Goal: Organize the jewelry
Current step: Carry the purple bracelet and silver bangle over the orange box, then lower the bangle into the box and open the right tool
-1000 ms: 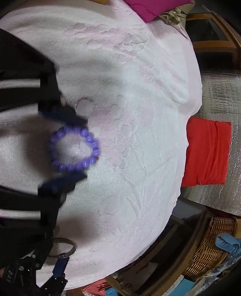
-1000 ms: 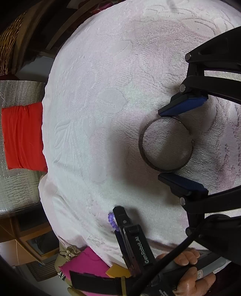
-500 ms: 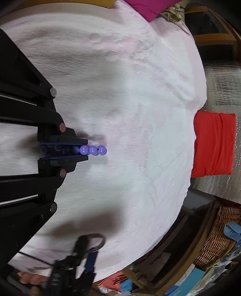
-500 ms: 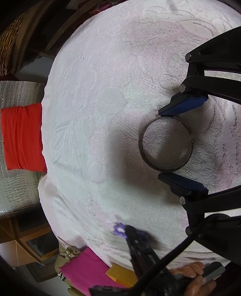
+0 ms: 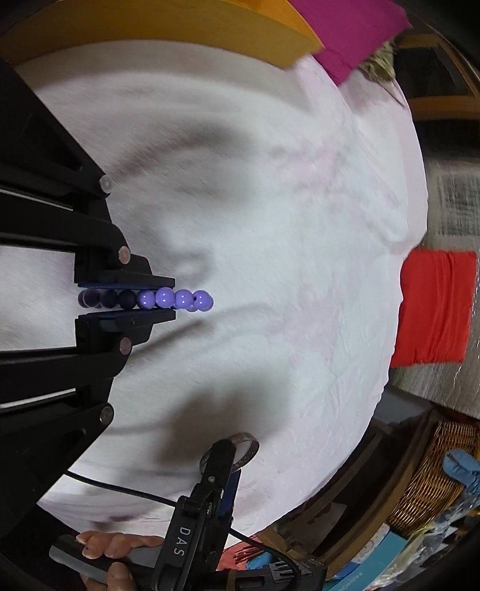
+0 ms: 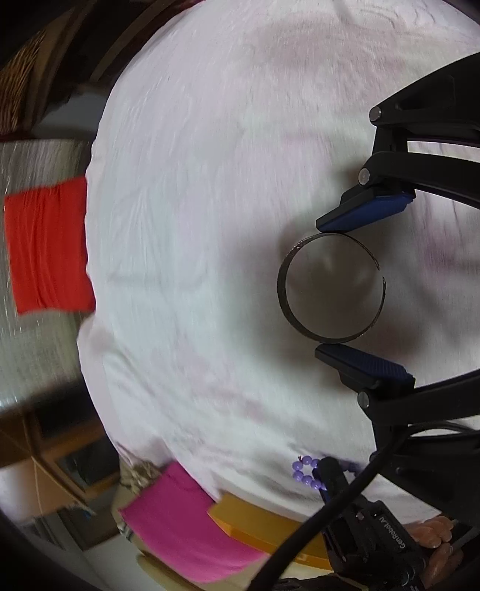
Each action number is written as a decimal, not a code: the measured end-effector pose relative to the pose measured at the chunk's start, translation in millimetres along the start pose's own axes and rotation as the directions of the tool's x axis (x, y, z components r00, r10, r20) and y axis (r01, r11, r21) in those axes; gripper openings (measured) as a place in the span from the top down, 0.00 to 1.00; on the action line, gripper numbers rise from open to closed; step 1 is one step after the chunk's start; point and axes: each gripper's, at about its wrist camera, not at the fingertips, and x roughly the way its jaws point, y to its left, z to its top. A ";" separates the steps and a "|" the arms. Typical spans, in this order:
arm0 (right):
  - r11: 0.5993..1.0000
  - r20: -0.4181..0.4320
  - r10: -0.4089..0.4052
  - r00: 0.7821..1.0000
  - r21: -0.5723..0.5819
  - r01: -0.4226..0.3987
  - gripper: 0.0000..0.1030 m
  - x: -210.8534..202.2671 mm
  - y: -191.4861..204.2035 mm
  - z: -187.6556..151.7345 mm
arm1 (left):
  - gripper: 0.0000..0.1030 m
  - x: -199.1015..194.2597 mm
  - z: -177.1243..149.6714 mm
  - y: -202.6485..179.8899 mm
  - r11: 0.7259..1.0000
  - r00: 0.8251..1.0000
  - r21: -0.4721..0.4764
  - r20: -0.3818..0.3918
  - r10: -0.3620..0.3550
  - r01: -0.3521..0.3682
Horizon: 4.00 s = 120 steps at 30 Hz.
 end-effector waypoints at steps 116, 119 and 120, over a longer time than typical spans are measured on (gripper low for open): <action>0.849 -0.043 0.365 0.930 -0.396 -0.351 0.37 15.6 394.9 -10.8 | 0.91 -175.6 -124.1 252.7 0.736 0.841 -0.554 0.114 0.529 -0.389; 0.846 -0.053 0.345 0.937 -0.415 -0.335 0.37 25.6 403.7 -9.1 | 0.91 -173.1 -124.9 254.6 0.730 0.841 -0.558 0.100 0.532 -0.395; 0.845 -0.056 0.342 0.938 -0.418 -0.333 0.37 27.9 405.6 -8.5 | 0.91 -172.2 -125.0 255.2 0.728 0.841 -0.558 0.095 0.532 -0.397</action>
